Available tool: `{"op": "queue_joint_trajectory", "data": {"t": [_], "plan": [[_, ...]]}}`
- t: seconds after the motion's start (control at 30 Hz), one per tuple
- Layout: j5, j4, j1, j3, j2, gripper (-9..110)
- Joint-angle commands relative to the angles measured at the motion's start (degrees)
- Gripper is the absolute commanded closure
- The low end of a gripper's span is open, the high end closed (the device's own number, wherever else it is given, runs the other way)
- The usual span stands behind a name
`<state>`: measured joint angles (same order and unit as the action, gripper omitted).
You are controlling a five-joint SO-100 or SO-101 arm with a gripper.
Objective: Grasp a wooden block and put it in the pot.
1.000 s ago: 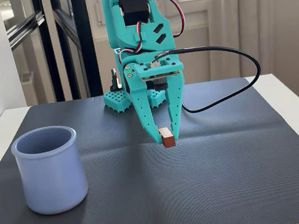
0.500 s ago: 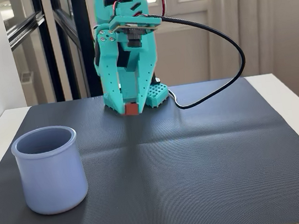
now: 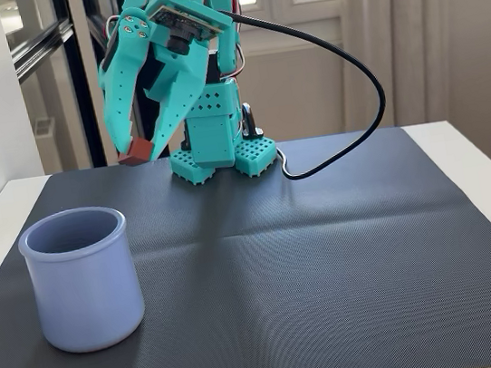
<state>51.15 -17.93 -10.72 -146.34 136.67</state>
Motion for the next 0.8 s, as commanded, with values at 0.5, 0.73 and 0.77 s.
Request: {"op": "queue_joint_trajectory", "data": {"t": [0.5, 0.73, 0.77], "plan": [[-16.5, 1.7, -5.9, 2.9, -5.9, 98], [-18.3, 3.6, -5.6, 8.0, -14.7, 98], [-18.3, 3.6, -5.8, 8.3, -14.8, 98]]}}
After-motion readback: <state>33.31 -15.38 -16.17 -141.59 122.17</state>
